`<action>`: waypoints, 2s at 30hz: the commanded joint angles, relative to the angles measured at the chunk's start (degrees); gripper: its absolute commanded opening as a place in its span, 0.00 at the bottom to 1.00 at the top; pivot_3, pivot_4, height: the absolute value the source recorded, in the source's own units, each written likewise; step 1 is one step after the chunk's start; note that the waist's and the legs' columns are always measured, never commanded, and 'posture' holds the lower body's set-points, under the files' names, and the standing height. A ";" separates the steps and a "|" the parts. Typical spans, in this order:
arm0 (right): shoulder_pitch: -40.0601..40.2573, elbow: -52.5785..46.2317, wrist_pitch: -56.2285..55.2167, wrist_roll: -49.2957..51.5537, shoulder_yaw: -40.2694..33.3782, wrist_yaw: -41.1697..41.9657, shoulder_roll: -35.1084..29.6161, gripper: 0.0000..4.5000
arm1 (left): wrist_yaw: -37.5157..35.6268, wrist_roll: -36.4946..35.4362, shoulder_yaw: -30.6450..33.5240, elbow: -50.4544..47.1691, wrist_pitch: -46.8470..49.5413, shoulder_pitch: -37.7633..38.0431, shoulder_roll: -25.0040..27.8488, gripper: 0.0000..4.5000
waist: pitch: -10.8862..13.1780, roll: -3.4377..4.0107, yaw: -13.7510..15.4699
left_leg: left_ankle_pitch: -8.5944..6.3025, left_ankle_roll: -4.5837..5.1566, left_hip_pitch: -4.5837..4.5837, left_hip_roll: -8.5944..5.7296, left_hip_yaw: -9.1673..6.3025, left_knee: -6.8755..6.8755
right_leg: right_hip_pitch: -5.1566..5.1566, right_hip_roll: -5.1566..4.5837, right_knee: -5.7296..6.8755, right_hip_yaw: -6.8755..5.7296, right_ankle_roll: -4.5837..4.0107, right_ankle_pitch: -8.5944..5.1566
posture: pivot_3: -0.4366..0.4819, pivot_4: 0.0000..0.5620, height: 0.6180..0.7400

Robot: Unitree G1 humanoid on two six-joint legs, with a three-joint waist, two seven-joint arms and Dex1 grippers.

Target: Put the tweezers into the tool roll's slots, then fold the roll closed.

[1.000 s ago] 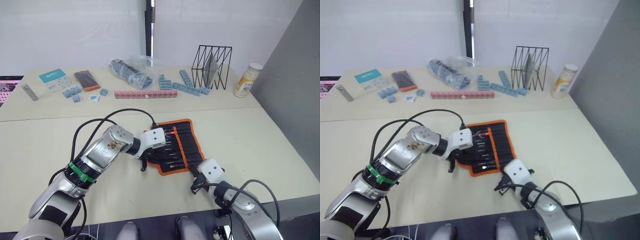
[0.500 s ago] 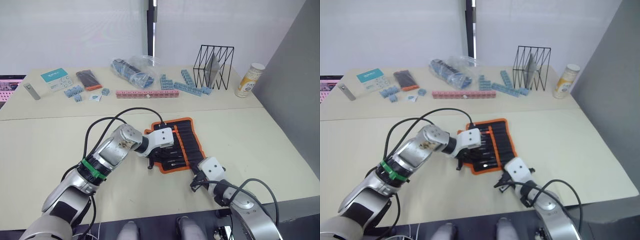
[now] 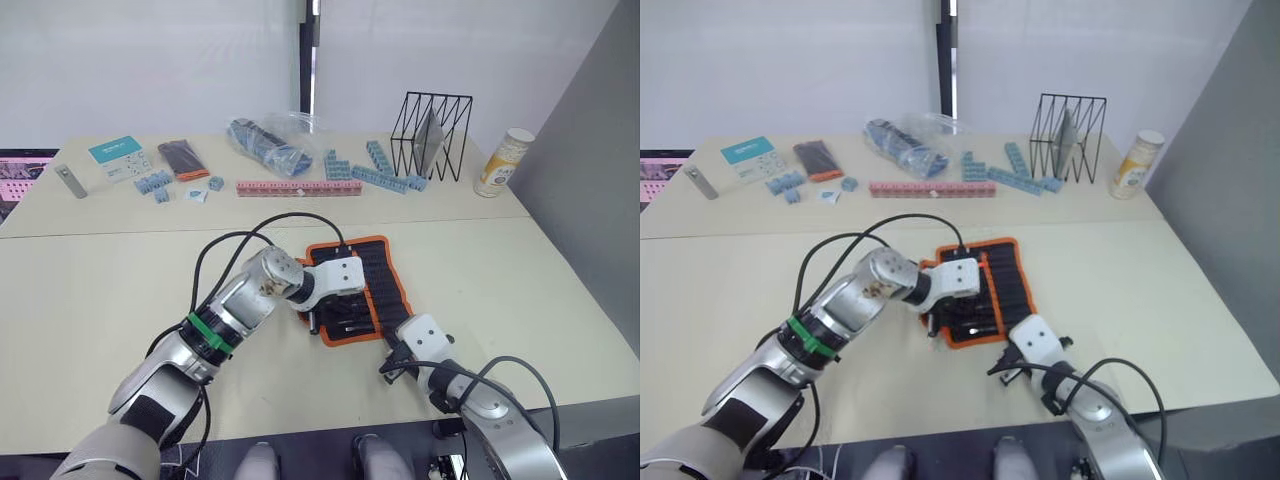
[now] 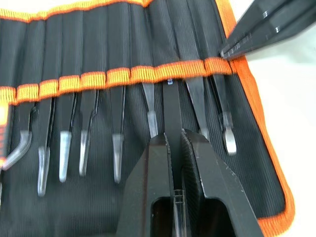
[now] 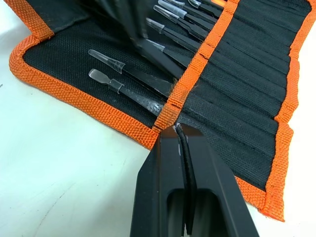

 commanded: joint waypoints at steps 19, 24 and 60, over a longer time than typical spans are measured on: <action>3.01 0.60 3.20 -0.28 0.99 0.27 -0.91 0.00 | 2.96 4.52 -2.02 9.16 -6.70 -1.21 -10.54 0.00 | -0.08 0.08 1.15 | 0.00 0.02 0.08 -0.08 -0.03 0.16 | 0.16 -0.01 0.12 0.02 0.00 0.09 | 0.48 0.27 0.98; 3.33 0.48 3.24 -0.27 1.18 0.07 -0.81 0.00 | 2.44 5.00 -1.75 8.79 -6.87 -0.72 -10.28 0.00 | -0.10 0.09 1.19 | 0.00 0.02 0.09 -0.11 -0.06 0.18 | 0.23 -0.03 0.12 0.02 0.02 0.10 | 0.48 0.27 0.98; 6.29 -12.86 -3.31 6.95 -11.12 -1.21 1.87 0.25 | 3.72 -22.83 49.37 -12.43 -15.90 37.29 13.46 1.00 | -0.04 0.22 -0.51 | -0.07 0.14 0.40 0.07 -0.06 0.18 | 0.03 0.10 0.92 0.03 -0.25 0.04 | 0.48 0.27 0.98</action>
